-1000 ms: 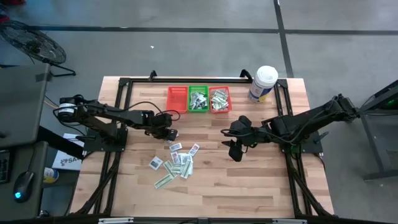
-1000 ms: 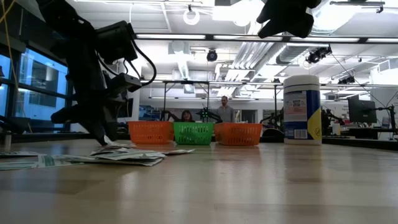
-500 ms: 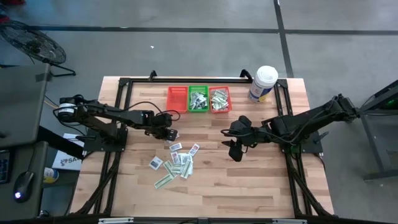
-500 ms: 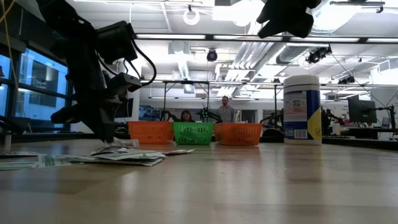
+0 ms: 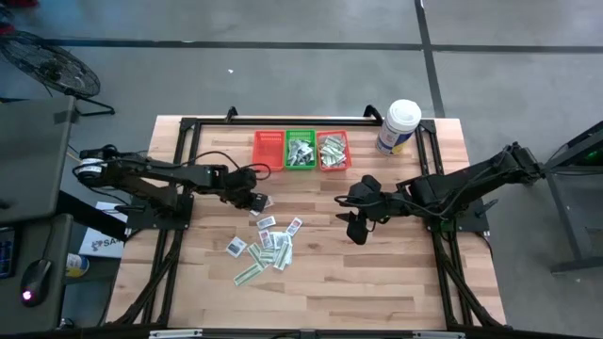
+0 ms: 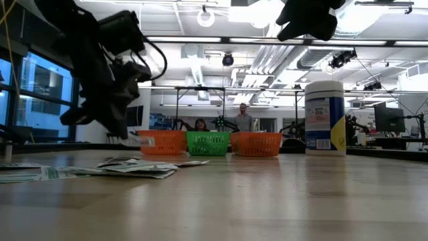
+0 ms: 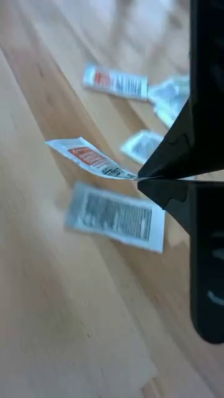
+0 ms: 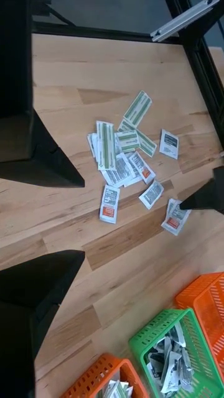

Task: Pick & Place First Aid Supplies
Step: Put the ointment pack into the left orange bin

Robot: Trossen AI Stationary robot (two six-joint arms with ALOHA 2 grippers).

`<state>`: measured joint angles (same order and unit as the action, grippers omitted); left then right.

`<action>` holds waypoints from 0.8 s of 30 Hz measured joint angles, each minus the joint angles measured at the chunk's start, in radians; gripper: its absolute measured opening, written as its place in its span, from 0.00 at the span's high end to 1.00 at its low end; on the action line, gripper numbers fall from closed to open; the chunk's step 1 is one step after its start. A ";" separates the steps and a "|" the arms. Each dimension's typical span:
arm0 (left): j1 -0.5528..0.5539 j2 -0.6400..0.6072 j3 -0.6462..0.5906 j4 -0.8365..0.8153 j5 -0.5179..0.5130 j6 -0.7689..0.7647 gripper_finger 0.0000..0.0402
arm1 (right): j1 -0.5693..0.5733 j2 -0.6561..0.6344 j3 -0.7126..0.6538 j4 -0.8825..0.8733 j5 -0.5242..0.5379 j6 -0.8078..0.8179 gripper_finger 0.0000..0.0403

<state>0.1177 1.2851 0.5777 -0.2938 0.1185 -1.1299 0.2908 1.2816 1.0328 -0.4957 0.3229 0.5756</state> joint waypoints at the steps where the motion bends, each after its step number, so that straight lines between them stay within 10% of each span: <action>1: 0.000 -0.017 0.000 0.000 -0.005 0.000 1.00 | 0.000 0.000 0.000 0.000 0.000 0.000 0.58; 24: 0.190 -0.126 0.245 -0.181 -0.398 0.073 1.00 | -0.003 0.000 0.000 0.001 0.019 0.003 0.58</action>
<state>0.3077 1.1591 0.8227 -0.4752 -0.2799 -1.0565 0.2874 1.2816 1.0328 -0.4950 0.3424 0.5786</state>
